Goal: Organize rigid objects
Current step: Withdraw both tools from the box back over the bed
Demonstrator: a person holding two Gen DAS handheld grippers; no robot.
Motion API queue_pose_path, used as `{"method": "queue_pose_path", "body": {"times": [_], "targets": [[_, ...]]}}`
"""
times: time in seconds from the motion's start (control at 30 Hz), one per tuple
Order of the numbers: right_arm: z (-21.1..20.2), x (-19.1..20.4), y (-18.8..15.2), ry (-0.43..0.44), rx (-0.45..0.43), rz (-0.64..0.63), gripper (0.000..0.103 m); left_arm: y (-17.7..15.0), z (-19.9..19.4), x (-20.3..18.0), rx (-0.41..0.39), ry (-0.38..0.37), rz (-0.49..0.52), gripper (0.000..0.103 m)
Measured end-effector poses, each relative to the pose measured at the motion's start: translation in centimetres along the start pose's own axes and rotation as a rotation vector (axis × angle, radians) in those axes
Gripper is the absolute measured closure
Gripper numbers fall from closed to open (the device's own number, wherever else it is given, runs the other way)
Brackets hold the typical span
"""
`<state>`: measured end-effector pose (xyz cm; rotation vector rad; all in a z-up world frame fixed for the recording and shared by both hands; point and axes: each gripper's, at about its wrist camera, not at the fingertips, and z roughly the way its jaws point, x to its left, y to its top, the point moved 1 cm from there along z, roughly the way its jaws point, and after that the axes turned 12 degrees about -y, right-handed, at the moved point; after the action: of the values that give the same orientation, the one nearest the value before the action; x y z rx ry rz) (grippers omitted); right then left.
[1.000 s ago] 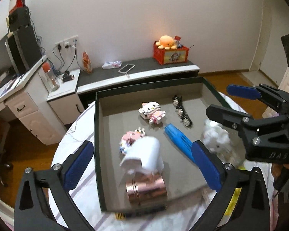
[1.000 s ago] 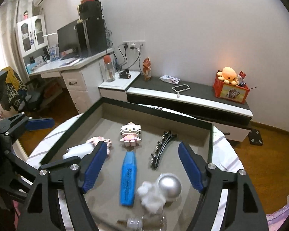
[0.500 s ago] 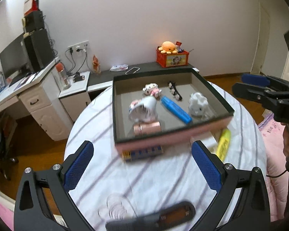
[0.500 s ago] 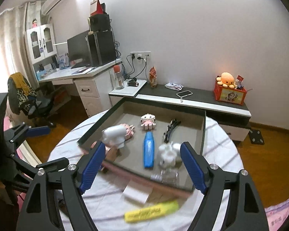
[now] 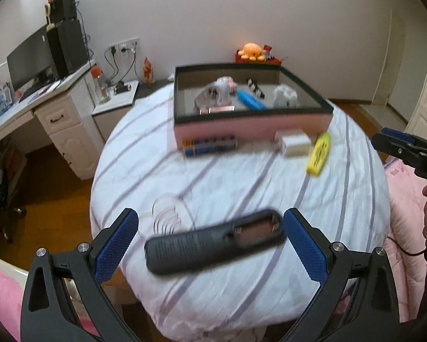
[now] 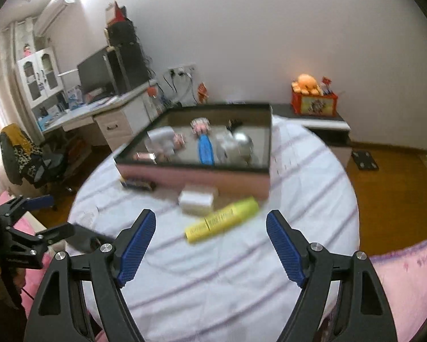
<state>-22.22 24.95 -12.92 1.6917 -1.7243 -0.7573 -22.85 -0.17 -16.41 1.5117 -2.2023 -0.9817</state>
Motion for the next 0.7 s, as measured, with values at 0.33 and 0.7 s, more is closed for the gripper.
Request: {"method": "queue_pose_path", "body": {"times": [0.33, 0.7], "targets": [[2.2, -0.3, -5.0, -0.035, 0.125, 0.021, 0.021, -3.6, 0.9, 1.5, 0.061, 0.031, -0.019, 0.000], [2.9, 0.5, -5.3, -0.021, 0.151, 0.010, 0.022, -4.5, 3.1, 3.9, 0.108, 0.078, 0.014, 0.000]]}}
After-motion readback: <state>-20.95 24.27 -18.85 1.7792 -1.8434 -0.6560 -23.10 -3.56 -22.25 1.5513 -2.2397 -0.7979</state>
